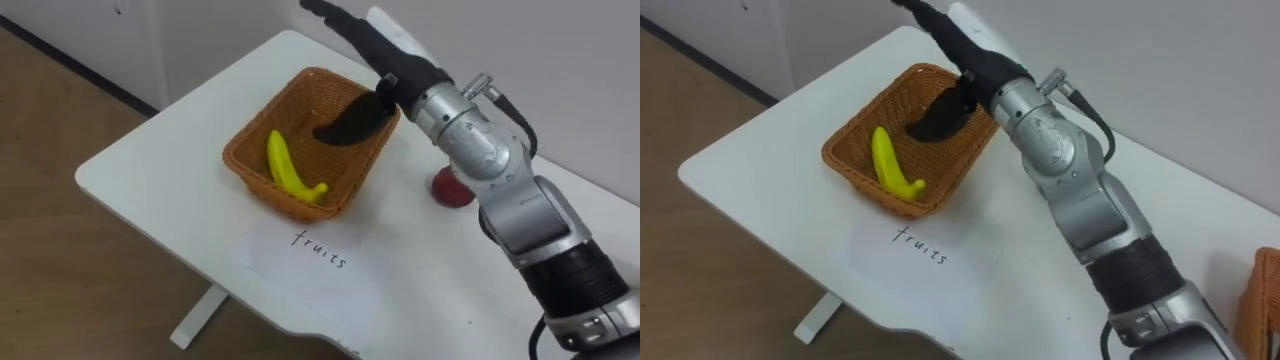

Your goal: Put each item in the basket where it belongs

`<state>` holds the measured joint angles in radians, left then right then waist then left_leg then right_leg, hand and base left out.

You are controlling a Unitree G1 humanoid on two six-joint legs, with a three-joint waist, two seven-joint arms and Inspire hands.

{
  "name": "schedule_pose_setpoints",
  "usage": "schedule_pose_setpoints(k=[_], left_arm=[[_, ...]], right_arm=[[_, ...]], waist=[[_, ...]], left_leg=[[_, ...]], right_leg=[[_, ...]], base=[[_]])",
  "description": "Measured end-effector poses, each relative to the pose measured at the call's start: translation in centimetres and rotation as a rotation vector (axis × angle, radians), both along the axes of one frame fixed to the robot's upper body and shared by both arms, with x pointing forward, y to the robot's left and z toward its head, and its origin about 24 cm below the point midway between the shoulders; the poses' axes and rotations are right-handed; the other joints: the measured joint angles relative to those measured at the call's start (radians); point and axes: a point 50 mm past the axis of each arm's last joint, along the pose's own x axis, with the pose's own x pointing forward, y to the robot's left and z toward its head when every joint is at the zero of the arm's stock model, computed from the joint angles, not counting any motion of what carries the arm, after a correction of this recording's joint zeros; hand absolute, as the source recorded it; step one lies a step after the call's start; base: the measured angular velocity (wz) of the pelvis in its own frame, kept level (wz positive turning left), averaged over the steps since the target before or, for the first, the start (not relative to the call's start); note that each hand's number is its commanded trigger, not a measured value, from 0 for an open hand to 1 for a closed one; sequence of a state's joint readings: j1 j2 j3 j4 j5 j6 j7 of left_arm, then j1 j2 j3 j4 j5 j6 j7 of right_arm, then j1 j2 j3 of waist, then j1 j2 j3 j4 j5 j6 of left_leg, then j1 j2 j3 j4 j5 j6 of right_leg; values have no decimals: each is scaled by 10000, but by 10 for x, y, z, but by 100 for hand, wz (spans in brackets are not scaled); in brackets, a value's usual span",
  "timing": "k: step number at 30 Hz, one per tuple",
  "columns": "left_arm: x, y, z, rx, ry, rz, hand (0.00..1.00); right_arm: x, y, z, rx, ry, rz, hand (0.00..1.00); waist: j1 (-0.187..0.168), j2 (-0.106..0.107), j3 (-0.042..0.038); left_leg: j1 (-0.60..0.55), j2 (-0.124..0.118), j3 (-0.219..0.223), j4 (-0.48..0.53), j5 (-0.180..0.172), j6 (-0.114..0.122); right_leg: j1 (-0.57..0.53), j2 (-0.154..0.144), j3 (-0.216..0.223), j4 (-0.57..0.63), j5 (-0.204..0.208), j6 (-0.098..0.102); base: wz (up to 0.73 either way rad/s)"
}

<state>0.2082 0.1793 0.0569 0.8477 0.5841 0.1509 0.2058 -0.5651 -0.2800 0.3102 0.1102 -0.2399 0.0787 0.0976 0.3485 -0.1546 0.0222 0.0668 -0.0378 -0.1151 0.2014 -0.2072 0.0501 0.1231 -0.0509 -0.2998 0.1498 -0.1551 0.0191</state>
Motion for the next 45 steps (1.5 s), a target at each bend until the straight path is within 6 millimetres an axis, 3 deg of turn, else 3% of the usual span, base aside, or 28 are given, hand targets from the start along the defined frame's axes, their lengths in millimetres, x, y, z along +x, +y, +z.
schedule_pose_setpoints(k=[3,6,11,17,24,31,45], left_arm=[[-4,-3,-1,16,9,71,0],[-7,-6,-3,41,-3,131,0],[-7,-12,-4,-117,-57,149,0],[-16,-16,-6,-14,-36,272,0],[-26,-17,-10,-62,362,364,0],[-29,-21,-11,-146,493,152,0],[-36,-23,-14,-243,748,227,0]], right_arm=[[0,-5,4,763,-298,-338,0],[-3,-12,-4,1644,-196,-666,0],[-7,-19,-15,2835,330,-994,0],[-3,-27,-22,5116,1084,-1400,0],[1,-40,-27,5932,1167,-2318,0],[4,-48,-39,6199,1469,-3000,0],[1,-60,-52,6306,1747,-3724,0]], waist=[[-122,102,6],[-177,244,-68],[-247,577,-55],[-457,715,-75],[-705,850,-70],[-994,1113,-168],[-1709,1268,-142]], left_leg=[[-33,-5,14,19,0,0],[-2,-7,66,23,0,1],[-1,13,173,16,1,1],[-1,31,200,-10,1,-1],[-6,41,332,-25,0,0],[91,76,514,-69,1,0],[130,79,569,-84,1,0]], right_leg=[[-25,-5,-2,8,6,-8],[9,-8,12,12,6,-8],[-17,-7,38,10,6,-8],[-24,-1,-25,9,8,-10],[-58,-11,14,8,8,-10],[-65,-6,39,28,8,-11],[-39,0,127,29,16,-24]], base=[[-1],[0],[-3],[-1],[-3],[-7],[-1]])
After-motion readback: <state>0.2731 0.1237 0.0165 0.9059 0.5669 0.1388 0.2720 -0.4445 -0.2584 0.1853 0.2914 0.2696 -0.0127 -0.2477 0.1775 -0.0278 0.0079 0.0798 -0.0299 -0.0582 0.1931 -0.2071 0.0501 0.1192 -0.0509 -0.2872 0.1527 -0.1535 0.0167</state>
